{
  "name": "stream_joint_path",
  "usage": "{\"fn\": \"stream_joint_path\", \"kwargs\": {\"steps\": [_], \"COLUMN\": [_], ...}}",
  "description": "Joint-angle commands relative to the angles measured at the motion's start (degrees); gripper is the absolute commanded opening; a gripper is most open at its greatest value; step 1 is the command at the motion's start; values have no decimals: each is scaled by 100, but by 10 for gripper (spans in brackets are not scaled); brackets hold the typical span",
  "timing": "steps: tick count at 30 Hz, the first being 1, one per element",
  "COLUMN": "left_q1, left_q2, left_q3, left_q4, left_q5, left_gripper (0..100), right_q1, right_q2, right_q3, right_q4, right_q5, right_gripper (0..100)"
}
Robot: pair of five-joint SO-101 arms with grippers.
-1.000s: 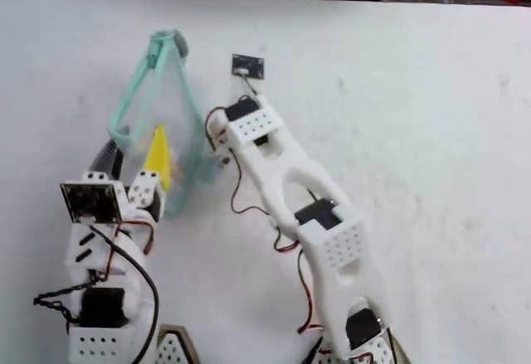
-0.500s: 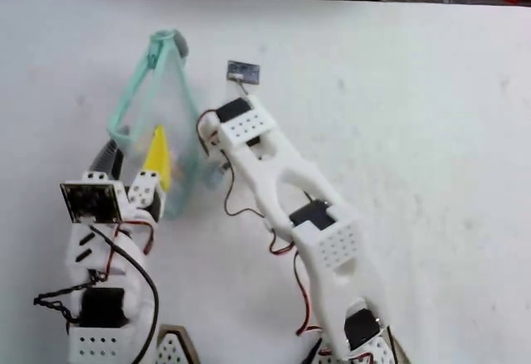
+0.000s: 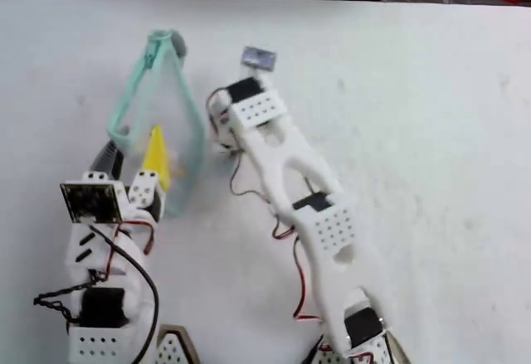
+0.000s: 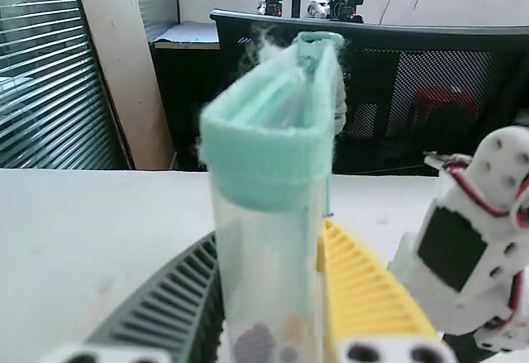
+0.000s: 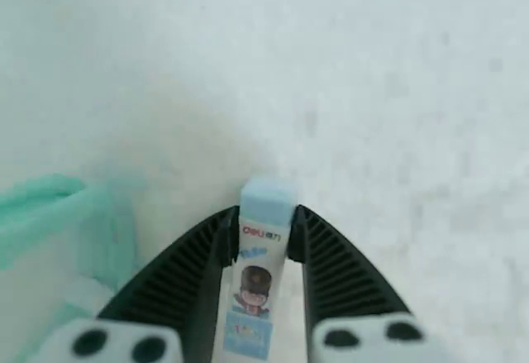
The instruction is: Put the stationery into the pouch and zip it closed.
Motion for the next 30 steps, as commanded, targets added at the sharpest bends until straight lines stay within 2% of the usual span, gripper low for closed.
{"fn": "stream_joint_path", "kwargs": {"steps": [1, 5, 11, 14, 20, 26, 30], "left_q1": [277, 462, 927, 1473, 2818, 2941, 2897], "left_q2": [-92, -92, -92, -92, -84, -84, -110], "left_q3": [-88, -9, -44, -193, -897, -484, -484], "left_q4": [-141, -149, -334, -440, -237, -193, 79], "left_q5": [-123, -308, -308, -325, -1020, -1037, -1002], "left_gripper": [103, 98, 98, 66, 50, 55, 142], "right_q1": [286, 620, 1147, 1420, 2044, 2360, 2352], "right_q2": [-242, -382, -690, -1086, -2510, -4057, -4884], "right_q3": [-668, -1020, -756, -554, -9, 281, 246], "right_q4": [593, 1253, 1323, 1332, 1332, 1305, 1288], "right_q5": [615, 862, 1046, 1055, 1152, 1714, 1908], "right_gripper": [17, 17, 17, 17, 16, 16, 16]}}
